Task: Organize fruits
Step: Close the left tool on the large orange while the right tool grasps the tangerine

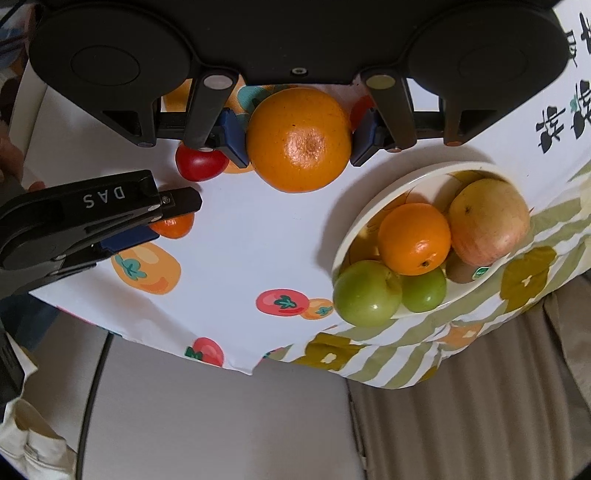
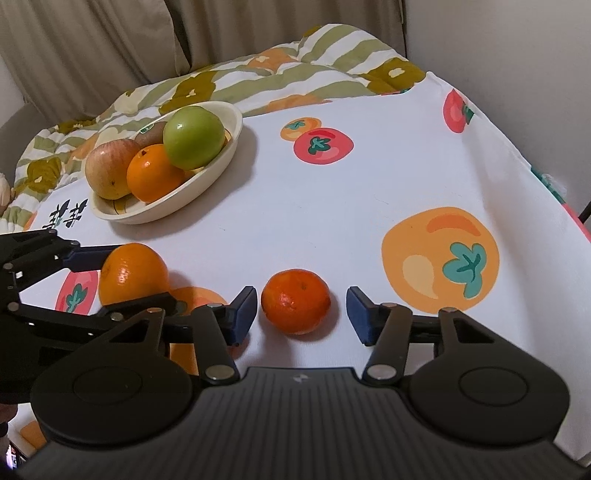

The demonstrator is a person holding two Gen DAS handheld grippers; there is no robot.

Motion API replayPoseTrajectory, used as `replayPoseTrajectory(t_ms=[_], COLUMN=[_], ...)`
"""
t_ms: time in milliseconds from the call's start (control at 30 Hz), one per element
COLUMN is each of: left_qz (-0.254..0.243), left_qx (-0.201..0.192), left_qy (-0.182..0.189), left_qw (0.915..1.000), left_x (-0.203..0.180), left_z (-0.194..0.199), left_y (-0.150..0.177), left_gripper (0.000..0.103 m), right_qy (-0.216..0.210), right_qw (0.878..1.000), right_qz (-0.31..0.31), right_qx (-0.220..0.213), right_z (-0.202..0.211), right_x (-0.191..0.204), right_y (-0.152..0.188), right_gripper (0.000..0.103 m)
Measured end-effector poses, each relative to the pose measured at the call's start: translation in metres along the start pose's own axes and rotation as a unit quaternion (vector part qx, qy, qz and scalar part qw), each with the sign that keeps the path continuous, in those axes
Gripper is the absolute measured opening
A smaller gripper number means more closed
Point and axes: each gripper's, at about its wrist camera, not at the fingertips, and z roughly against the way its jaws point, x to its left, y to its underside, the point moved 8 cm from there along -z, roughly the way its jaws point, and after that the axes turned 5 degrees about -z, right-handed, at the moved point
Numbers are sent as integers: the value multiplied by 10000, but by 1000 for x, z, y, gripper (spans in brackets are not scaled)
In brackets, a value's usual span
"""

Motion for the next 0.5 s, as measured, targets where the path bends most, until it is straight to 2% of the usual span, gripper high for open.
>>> replayPoseTrajectory(t_ms=[100,233,500], left_qz=[158,393,893], left_qx=[-18,-60,-188], left_qy=[-73,-169,-481], left_qw=[9998,9991,9947], left_x=[3,5,14], left_z=[6,18,48], left_y=[-2,-4,-14], left_gripper=[64,64,64], right_qy=[-88,-83,-330], right_qw=[9999,9997,9982], right_qz=[57,237,500], right_qx=[65,78,-46], right_z=[-1,1,23], right_x=[1,5,15], right_y=[-1,-4,-23], right_gripper=[55,54,54])
